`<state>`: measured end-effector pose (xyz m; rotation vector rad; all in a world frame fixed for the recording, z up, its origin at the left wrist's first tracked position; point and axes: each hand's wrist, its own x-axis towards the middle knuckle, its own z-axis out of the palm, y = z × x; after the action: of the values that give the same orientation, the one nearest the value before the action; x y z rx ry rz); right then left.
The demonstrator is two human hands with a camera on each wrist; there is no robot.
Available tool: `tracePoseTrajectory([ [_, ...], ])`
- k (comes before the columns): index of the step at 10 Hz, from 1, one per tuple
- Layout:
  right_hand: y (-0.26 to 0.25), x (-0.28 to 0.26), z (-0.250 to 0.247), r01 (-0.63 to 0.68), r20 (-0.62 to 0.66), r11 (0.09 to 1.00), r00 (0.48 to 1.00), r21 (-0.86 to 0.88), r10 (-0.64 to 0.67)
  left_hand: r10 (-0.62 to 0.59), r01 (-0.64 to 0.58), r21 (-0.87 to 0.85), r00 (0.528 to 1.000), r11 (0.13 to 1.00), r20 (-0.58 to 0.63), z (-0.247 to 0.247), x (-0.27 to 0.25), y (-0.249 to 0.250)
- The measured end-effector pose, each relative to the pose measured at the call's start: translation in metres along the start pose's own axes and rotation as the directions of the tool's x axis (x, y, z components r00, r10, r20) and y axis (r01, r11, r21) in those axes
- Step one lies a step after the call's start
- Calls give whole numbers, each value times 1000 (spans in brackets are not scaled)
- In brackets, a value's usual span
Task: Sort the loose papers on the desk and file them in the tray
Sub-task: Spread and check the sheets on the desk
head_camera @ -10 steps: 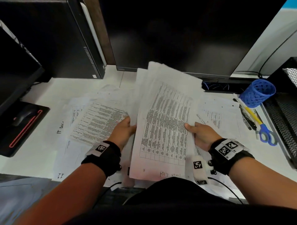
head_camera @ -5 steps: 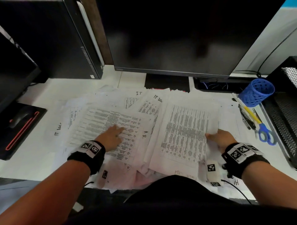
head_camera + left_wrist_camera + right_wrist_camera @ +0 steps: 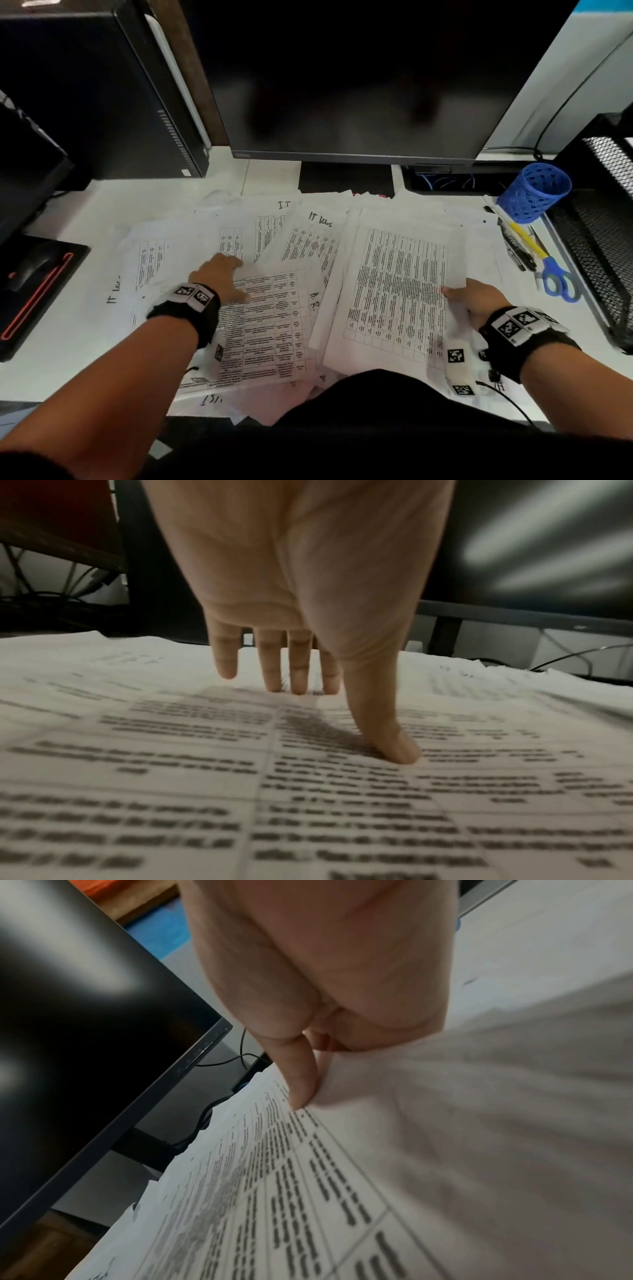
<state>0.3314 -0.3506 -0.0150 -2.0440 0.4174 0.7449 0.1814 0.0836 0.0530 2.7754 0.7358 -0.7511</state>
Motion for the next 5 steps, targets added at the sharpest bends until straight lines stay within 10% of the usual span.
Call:
tracePoseTrajectory([
  [4, 30, 21, -25, 68, 14, 997, 998, 27, -68, -38, 40, 55, 998, 998, -41, 3, -11, -19],
  [5, 8, -11, -26, 91, 30, 952, 994, 294, -104, -54, 28, -213, 992, 977, -116, -15, -18, -18],
])
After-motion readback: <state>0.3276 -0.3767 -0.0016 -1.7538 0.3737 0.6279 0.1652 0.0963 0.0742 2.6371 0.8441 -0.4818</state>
